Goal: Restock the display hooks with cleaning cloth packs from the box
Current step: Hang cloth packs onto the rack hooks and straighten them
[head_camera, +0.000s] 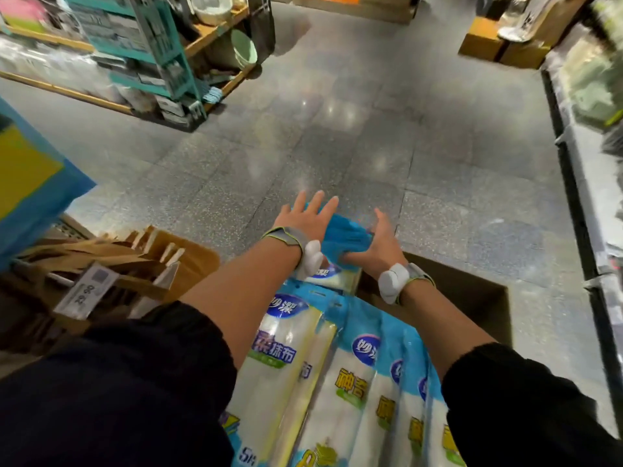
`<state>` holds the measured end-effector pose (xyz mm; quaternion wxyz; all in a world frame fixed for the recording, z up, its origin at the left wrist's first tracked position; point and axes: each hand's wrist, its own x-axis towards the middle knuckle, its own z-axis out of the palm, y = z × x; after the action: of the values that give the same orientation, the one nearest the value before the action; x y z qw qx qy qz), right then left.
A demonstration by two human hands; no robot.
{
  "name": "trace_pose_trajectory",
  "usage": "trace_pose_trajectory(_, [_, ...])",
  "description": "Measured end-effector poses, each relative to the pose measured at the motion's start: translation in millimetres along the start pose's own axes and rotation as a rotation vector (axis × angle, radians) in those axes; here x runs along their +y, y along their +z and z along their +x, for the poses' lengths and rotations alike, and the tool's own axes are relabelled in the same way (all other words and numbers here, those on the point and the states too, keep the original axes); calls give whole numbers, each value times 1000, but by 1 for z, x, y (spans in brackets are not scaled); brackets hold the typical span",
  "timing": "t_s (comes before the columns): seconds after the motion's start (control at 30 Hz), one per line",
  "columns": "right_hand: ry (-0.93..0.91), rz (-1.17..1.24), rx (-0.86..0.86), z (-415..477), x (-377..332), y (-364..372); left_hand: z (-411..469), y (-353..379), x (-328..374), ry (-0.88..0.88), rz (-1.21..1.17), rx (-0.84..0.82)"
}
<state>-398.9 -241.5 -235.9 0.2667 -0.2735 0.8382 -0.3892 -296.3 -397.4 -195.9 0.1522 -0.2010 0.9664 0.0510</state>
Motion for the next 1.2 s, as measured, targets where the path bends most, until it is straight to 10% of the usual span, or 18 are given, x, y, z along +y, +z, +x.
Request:
trace_pose_trajectory(0.5, [-161, -242, 112, -5, 2, 13, 14, -27, 25, 1, 62, -114])
trace_pose_trajectory(0.87, [-109, 179, 282, -50, -99, -42, -46, -111, 23, -17, -59, 274])
trace_pose_trajectory(1.2, [-256, 193, -42, -100, -130, -92, -123, -212, 30, 39, -165, 444])
